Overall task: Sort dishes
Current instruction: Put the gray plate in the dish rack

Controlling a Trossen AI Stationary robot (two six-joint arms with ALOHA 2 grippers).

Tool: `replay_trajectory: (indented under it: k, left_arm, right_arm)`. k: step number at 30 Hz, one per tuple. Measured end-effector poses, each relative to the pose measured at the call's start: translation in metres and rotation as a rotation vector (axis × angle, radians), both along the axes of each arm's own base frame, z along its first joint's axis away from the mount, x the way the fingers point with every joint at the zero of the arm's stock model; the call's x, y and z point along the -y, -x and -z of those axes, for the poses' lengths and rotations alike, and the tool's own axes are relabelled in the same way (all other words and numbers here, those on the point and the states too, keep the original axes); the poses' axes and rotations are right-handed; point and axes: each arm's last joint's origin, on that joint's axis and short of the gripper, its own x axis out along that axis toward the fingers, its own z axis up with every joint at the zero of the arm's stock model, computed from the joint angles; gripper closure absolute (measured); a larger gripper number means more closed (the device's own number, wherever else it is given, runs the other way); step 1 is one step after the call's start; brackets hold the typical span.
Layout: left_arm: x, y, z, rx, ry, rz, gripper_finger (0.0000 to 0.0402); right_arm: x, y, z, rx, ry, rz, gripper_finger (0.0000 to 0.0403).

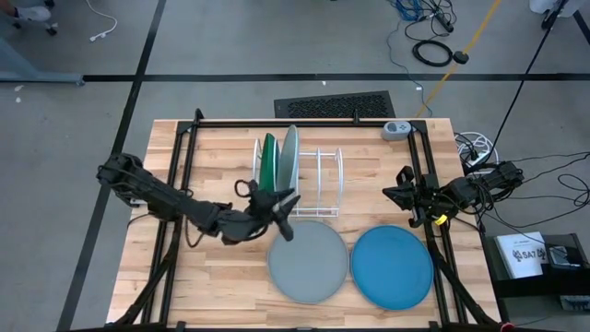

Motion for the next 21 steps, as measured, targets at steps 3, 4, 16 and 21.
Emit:
replay_trajectory:
  k: [3,4,16,21]
  left_arm:
    - [0.019,0.007,-0.015,-0.014,-0.076,0.079,0.0288]
    - [0.027,0.009,-0.017,-0.023,-0.1,0.105,0.0288]
    - [0.106,0.029,0.03,-0.278,-0.278,0.48,0.0288]
    - [0.128,0.024,0.074,-0.394,-0.257,0.555,0.0278]
  right_arm:
    - [0.0,0.0,0.0,-0.002,0.001,0.0,0.0394]
    - [0.0,0.0,0.0,-0.003,0.002,0.0,0.0394]
    - [0.0,0.0,0.0,0.002,0.0,0.0,0.0394]
    - [0.0,0.0,0.0,0.002,-0.001,0.0,0.0394]
